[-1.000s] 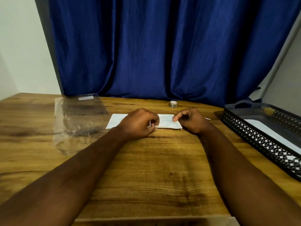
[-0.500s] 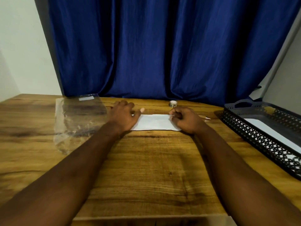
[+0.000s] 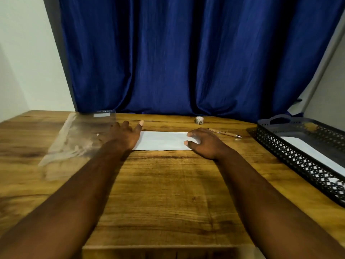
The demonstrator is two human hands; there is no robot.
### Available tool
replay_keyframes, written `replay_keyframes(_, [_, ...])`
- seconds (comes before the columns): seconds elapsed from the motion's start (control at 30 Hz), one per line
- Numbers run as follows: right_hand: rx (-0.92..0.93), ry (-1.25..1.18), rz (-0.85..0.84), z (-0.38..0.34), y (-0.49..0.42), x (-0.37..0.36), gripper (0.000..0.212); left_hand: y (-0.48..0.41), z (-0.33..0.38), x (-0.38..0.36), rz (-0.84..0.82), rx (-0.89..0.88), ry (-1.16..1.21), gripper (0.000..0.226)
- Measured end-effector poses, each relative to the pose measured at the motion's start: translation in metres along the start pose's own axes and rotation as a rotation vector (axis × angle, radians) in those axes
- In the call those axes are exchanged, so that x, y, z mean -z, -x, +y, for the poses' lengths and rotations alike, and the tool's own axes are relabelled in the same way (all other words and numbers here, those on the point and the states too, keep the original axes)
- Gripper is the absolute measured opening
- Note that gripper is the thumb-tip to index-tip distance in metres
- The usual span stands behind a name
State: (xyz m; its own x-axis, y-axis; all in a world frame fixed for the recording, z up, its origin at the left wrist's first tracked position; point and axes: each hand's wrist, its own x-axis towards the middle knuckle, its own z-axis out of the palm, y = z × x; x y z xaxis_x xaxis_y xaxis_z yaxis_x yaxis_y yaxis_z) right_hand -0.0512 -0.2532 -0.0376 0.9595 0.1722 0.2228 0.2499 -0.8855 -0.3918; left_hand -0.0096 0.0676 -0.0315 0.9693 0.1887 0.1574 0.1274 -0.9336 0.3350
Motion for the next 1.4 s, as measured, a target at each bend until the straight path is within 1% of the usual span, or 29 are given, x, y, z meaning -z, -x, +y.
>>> replay_keyframes(0.03, [0.001,0.001,0.003,-0.001,0.0,0.0,0.053,-0.003,-0.002,0.0,0.018,0.016,-0.025,0.109])
replay_keyframes(0.1, [0.004,0.005,0.009,-0.002,0.0,0.001,0.052,0.0,0.0,0.003,0.037,0.041,-0.069,0.103])
replay_keyframes(0.17, [0.004,-0.018,0.024,-0.003,0.0,0.001,0.049,0.01,0.012,0.007,0.058,0.0,-0.156,0.097])
replay_keyframes(0.23, [0.016,-0.056,0.055,-0.003,-0.001,0.001,0.043,0.018,0.03,0.01,0.102,-0.109,-0.205,0.09])
replay_keyframes(0.3, [0.019,-0.129,0.116,-0.001,-0.004,0.0,0.034,0.024,0.052,0.008,0.132,-0.257,-0.19,0.083])
replay_keyframes(0.37, [0.015,-0.2,0.194,0.003,-0.007,-0.001,0.023,0.025,0.076,0.002,0.11,-0.384,-0.152,0.078])
replay_keyframes(0.43, [0.007,-0.23,0.231,0.005,-0.01,-0.001,0.015,0.023,0.097,-0.005,0.066,-0.446,-0.122,0.072])
replay_keyframes(0.5, [0.003,-0.278,0.247,0.006,-0.012,-0.002,0.009,0.021,0.116,-0.015,0.019,-0.45,-0.058,0.066])
replay_keyframes(0.57, [0.009,-0.337,0.277,0.006,-0.011,-0.003,0.009,0.022,0.129,-0.027,0.008,-0.453,-0.037,0.061])
replay_keyframes(0.7, [-0.022,-0.387,0.343,0.012,-0.016,-0.001,0.013,0.024,0.138,-0.049,0.05,-0.47,-0.071,0.061])
replay_keyframes(0.77, [-0.075,-0.386,0.384,0.015,-0.02,0.001,0.012,0.022,0.138,-0.049,0.075,-0.477,-0.078,0.061])
replay_keyframes(0.83, [-0.158,-0.339,0.426,0.013,-0.027,0.004,0.012,0.02,0.134,-0.046,0.082,-0.471,-0.071,0.061])
replay_keyframes(0.93, [-0.23,-0.131,0.442,0.01,-0.043,0.013,0.029,0.022,0.134,-0.045,0.108,-0.467,-0.056,0.058])
replay_keyframes(1.03, [-0.261,0.209,0.36,0.006,-0.061,0.022,0.042,0.027,0.138,-0.044,0.138,-0.483,-0.041,0.056])
replay_keyframes(1.1, [-0.324,0.333,0.297,0.002,-0.072,0.024,0.044,0.029,0.137,-0.043,0.16,-0.489,-0.034,0.056])
replay_keyframes(1.23, [-0.439,0.415,0.165,0.002,-0.085,0.018,0.037,0.028,0.133,-0.041,0.175,-0.483,-0.008,0.054])
replay_keyframes(1.3, [-0.452,0.408,0.188,0.003,-0.086,0.019,0.033,0.028,0.134,-0.041,0.179,-0.477,-0.008,0.054])
replay_keyframes(1.4, [-0.376,0.365,0.292,0.003,-0.081,0.027,0.022,0.028,0.135,-0.041,0.188,-0.455,0.017,0.053])
